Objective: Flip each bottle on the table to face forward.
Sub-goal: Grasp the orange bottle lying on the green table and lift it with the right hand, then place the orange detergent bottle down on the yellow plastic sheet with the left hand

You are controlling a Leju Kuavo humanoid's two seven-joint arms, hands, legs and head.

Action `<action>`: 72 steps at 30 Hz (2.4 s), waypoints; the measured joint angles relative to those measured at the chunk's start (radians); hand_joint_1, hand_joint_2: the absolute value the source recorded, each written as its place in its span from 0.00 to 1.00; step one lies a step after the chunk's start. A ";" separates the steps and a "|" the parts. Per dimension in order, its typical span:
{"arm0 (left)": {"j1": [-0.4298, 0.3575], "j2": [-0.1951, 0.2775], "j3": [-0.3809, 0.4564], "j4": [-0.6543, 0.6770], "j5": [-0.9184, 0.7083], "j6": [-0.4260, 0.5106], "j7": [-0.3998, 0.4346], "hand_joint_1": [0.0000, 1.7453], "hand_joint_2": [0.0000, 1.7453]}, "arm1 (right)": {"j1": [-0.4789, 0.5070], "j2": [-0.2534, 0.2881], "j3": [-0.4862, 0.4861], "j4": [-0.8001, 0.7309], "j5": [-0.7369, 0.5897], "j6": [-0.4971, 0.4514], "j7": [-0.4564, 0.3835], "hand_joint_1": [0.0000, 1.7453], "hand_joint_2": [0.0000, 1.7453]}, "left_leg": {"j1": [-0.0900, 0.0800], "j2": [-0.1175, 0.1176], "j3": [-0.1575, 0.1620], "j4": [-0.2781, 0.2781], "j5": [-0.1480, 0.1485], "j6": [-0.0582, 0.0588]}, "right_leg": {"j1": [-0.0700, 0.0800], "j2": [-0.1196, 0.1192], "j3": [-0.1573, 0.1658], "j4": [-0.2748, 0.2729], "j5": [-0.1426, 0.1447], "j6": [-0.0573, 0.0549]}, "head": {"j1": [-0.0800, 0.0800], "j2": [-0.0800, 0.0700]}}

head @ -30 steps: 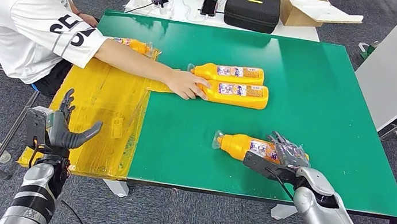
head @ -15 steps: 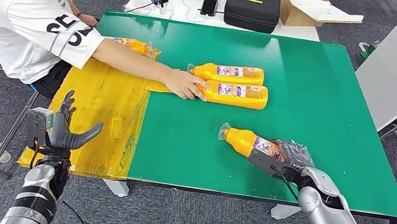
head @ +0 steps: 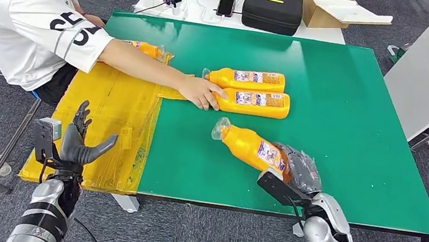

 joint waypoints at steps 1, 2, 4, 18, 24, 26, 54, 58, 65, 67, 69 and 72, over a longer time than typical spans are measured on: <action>0.007 -0.011 -0.005 -0.009 0.020 -0.022 0.018 0.00 1.00 | 0.010 0.035 -0.009 -0.022 0.009 -0.079 -0.049 1.00 1.00 | 0.000 0.001 0.000 0.000 0.000 0.000 | 0.000 0.001 0.000 0.000 0.000 0.000 | 0.000 0.000; 0.015 -0.022 -0.014 -0.022 0.042 -0.045 0.038 0.00 1.00 | 0.017 0.070 -0.015 -0.046 0.015 -0.148 -0.089 1.00 1.00 | 0.000 0.001 0.000 0.000 0.000 0.000 | 0.000 0.001 -0.001 0.000 0.000 0.000 | 0.000 0.000; 0.033 -0.044 -0.040 -0.052 0.101 -0.091 0.082 0.00 1.00 | 0.031 0.131 -0.018 -0.091 0.030 -0.270 -0.153 1.00 1.00 | 0.000 0.001 0.000 0.000 0.000 0.000 | 0.000 0.001 -0.002 0.000 0.000 0.000 | 0.000 0.000; 0.119 -0.052 -0.244 -0.214 0.428 -0.299 0.221 0.00 1.00 | 0.104 0.303 -0.106 -0.233 0.048 -0.436 -0.351 1.00 1.00 | 0.000 0.000 -0.002 0.000 0.000 0.000 | 0.000 0.001 -0.002 0.000 -0.001 0.000 | 0.000 0.000; 0.160 -0.034 -0.314 -0.269 0.549 -0.396 0.248 0.00 1.00 | 0.114 0.320 -0.115 -0.187 -0.062 -0.373 -0.383 1.00 1.00 | 0.000 0.000 -0.002 0.000 -0.001 0.000 | 0.000 0.001 -0.002 0.000 -0.001 0.000 | 0.000 0.000; 0.171 -0.028 -0.342 -0.297 0.557 -0.404 0.243 0.00 1.00 | 0.114 0.335 -0.114 -0.144 -0.122 -0.316 -0.398 1.00 1.00 | 0.000 0.000 -0.002 0.000 -0.001 0.000 | 0.000 0.001 -0.002 0.000 -0.001 0.000 | 0.000 0.000; 0.176 0.003 -0.482 -0.369 0.525 -0.389 0.224 0.00 1.00 | 0.024 0.486 0.041 0.195 -0.199 -0.211 -0.418 1.00 1.00 | 0.000 0.001 -0.002 0.000 0.000 0.000 | 0.000 0.001 -0.003 0.000 -0.001 0.000 | 0.000 0.000; 0.163 0.003 -0.485 -0.350 0.534 -0.390 0.232 0.00 1.00 | 0.009 0.494 0.066 0.219 -0.184 -0.216 -0.415 1.00 1.00 | 0.000 0.000 -0.002 0.000 0.000 0.000 | 0.000 0.001 -0.003 0.000 -0.001 0.000 | 0.000 0.000; 0.135 0.003 -0.488 -0.295 0.562 -0.390 0.245 0.00 1.00 | -0.017 0.511 0.127 0.308 -0.150 -0.212 -0.396 1.00 1.00 | 0.000 0.000 -0.002 0.000 0.000 0.000 | 0.000 0.001 -0.003 0.000 -0.001 0.000 | 0.000 0.000; 0.133 0.003 -0.485 -0.281 0.578 -0.395 0.249 0.00 1.00 | -0.025 0.514 0.140 0.341 -0.150 -0.206 -0.395 1.00 1.00 | 0.000 0.001 -0.002 0.000 0.000 0.000 | 0.000 0.001 -0.004 0.000 -0.001 0.000 | 0.000 0.000; 0.134 0.004 -0.480 -0.271 0.595 -0.399 0.256 0.00 1.00 | -0.033 0.515 0.150 0.373 -0.152 -0.202 -0.394 1.00 1.00 | 0.000 0.001 -0.002 0.000 0.000 0.000 | 0.000 0.001 -0.004 0.000 -0.001 0.000 | 0.000 0.000; 0.136 0.006 -0.475 -0.259 0.608 -0.402 0.260 0.00 1.00 | -0.044 0.516 0.161 0.411 -0.156 -0.198 -0.394 1.00 1.00 | 0.000 0.001 -0.002 0.000 0.000 0.000 | 0.000 0.001 -0.004 0.000 -0.001 0.000 | 0.000 0.000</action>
